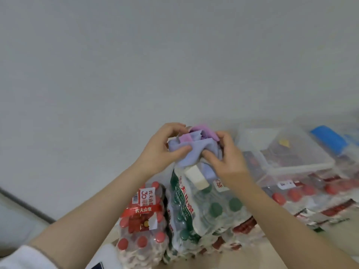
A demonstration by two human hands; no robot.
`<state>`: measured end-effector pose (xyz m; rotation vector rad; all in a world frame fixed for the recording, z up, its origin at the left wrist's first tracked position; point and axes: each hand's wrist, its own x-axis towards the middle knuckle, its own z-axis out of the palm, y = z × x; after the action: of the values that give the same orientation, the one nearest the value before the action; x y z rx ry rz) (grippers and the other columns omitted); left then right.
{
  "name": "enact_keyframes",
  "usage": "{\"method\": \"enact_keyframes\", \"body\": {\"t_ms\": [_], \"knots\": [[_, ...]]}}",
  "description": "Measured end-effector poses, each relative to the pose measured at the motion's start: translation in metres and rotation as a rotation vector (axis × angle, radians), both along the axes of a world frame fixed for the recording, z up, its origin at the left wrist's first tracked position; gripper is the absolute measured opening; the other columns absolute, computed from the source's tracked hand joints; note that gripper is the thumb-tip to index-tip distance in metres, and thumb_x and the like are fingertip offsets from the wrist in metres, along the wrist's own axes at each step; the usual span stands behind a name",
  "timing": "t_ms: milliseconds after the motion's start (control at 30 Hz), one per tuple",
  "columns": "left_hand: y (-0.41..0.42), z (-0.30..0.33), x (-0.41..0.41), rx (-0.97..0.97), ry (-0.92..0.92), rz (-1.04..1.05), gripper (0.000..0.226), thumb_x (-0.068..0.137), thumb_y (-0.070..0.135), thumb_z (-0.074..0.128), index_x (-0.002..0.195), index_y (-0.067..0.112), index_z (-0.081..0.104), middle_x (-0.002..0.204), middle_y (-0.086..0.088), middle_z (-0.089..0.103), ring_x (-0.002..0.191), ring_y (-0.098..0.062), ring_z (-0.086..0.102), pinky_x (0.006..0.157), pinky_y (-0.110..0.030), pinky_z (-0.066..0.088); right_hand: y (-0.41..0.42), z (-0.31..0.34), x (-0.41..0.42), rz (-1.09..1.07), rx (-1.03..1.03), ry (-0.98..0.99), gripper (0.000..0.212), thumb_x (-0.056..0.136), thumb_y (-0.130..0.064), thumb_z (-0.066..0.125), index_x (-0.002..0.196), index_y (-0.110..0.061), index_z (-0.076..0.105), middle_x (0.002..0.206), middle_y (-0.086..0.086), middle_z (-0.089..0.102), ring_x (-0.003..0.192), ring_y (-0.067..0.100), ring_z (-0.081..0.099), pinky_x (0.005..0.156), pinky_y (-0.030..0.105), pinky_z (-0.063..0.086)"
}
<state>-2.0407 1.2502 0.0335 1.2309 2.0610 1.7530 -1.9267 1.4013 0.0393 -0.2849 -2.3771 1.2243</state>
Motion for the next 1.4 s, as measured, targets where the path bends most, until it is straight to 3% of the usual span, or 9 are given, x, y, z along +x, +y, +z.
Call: {"method": "enact_keyframes", "body": {"t_ms": [200, 300, 400, 533, 733, 867, 1033, 1133, 1400], "knots": [[0.041, -0.026, 0.026, -0.266, 0.063, -0.038, 0.031, 0.082, 0.025, 0.062, 0.111, 0.021, 0.052, 0.118, 0.000, 0.054, 0.100, -0.018, 0.056, 0.086, -0.026, 0.045, 0.036, -0.033, 0.029, -0.073, 0.352, -0.166, 0.029, 0.088, -0.036, 0.052, 0.107, -0.015, 0.053, 0.092, -0.009, 0.049, 0.079, 0.015, 0.050, 0.061, 0.015, 0.032], [0.041, -0.043, 0.043, -0.380, 0.069, -0.110, 0.044, 0.087, 0.029, 0.057, 0.126, 0.017, 0.042, 0.126, -0.001, 0.048, 0.108, -0.015, 0.051, 0.091, -0.025, 0.042, 0.047, -0.059, 0.035, -0.063, 0.323, -0.290, 0.040, 0.089, -0.027, 0.057, 0.123, -0.007, 0.049, 0.127, 0.006, 0.043, 0.109, 0.022, 0.050, 0.083, 0.017, 0.034], [0.036, -0.050, 0.058, -0.373, 0.035, -0.160, 0.063, 0.079, 0.032, 0.070, 0.126, 0.036, 0.028, 0.126, 0.017, 0.035, 0.114, 0.000, 0.038, 0.092, -0.005, 0.032, 0.046, -0.065, 0.045, -0.097, 0.226, -0.158, 0.061, 0.089, -0.033, 0.055, 0.138, -0.003, 0.033, 0.138, 0.015, 0.037, 0.120, 0.024, 0.048, 0.096, 0.021, 0.038], [0.037, -0.065, 0.066, -0.444, 0.282, -0.004, 0.064, 0.075, 0.034, 0.071, 0.130, 0.019, 0.041, 0.134, -0.003, 0.036, 0.118, -0.014, 0.040, 0.092, -0.028, 0.041, 0.048, -0.071, 0.055, 0.005, 0.438, 0.003, 0.057, 0.090, -0.046, 0.046, 0.126, -0.002, 0.048, 0.127, 0.017, 0.049, 0.112, 0.017, 0.051, 0.093, 0.032, 0.048], [0.034, -0.043, 0.078, -0.257, 0.017, 0.128, 0.045, 0.064, 0.028, 0.068, 0.107, 0.028, 0.053, 0.106, 0.010, 0.053, 0.092, 0.009, 0.050, 0.076, -0.002, 0.036, 0.050, -0.052, 0.060, 0.258, 0.257, -0.208, 0.074, 0.071, -0.058, 0.059, 0.134, -0.022, 0.043, 0.129, -0.009, 0.044, 0.115, 0.007, 0.044, 0.094, 0.023, 0.038], [0.020, -0.017, 0.085, -0.278, -0.164, 0.046, 0.055, 0.069, 0.020, 0.076, 0.110, 0.039, 0.045, 0.101, 0.014, 0.056, 0.086, -0.001, 0.056, 0.073, -0.014, 0.046, 0.042, -0.041, 0.052, 0.240, -0.075, -0.149, 0.031, 0.088, -0.008, 0.057, 0.117, -0.015, 0.059, 0.109, -0.008, 0.061, 0.099, 0.011, 0.058, 0.089, 0.027, 0.046], [-0.008, 0.004, 0.085, -0.151, -0.337, -0.036, 0.065, 0.069, 0.010, 0.067, 0.117, 0.044, 0.041, 0.104, -0.007, 0.057, 0.082, -0.014, 0.062, 0.071, -0.030, 0.053, 0.041, -0.026, 0.032, 0.263, -0.222, -0.210, 0.017, 0.091, -0.006, 0.050, 0.093, -0.002, 0.066, 0.094, 0.024, 0.066, 0.083, 0.026, 0.063, 0.079, 0.038, 0.048], [-0.026, 0.003, 0.079, -0.116, -0.442, -0.020, 0.062, 0.071, 0.004, 0.064, 0.118, 0.040, 0.046, 0.112, -0.012, 0.056, 0.086, -0.024, 0.061, 0.076, -0.044, 0.051, 0.050, -0.012, 0.025, 0.360, -0.322, -0.294, 0.017, 0.089, -0.006, 0.055, 0.083, -0.013, 0.068, 0.077, 0.009, 0.069, 0.071, 0.007, 0.061, 0.069, 0.020, 0.048], [-0.045, -0.014, 0.071, -0.084, -0.463, 0.218, 0.031, 0.082, -0.009, 0.057, 0.096, 0.019, 0.060, 0.098, 0.008, 0.066, 0.075, -0.005, 0.064, 0.068, -0.018, 0.052, 0.048, -0.012, 0.008, 0.462, -0.824, -0.427, 0.020, 0.092, -0.006, 0.047, 0.076, -0.008, 0.061, 0.060, -0.002, 0.064, 0.053, 0.007, 0.058, 0.054, 0.019, 0.048]]}}
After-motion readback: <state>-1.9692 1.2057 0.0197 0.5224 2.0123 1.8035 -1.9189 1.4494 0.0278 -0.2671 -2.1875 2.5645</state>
